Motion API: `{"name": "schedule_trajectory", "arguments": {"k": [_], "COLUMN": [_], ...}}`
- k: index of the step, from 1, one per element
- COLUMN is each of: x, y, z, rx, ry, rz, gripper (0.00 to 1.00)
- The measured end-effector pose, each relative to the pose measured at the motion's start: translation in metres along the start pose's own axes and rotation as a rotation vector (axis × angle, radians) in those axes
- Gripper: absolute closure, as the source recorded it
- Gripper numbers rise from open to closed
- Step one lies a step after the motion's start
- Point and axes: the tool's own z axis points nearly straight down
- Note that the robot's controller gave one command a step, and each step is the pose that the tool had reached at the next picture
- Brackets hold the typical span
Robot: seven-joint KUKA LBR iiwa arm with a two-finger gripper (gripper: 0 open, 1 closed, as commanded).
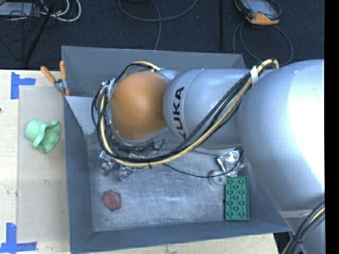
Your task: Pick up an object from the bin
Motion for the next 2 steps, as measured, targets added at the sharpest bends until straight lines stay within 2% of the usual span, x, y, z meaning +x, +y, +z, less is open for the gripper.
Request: {"name": "schedule_trajectory", "arguments": {"k": [1,2], "x": [0.000,0.033], "y": [0.001,0.067], "z": [0.001,0.025], "rx": [-0.002,-0.005], "ry": [0.001,0.005], "rz": [0.002,-0.272], "gripper": [0.00,0.00]}}
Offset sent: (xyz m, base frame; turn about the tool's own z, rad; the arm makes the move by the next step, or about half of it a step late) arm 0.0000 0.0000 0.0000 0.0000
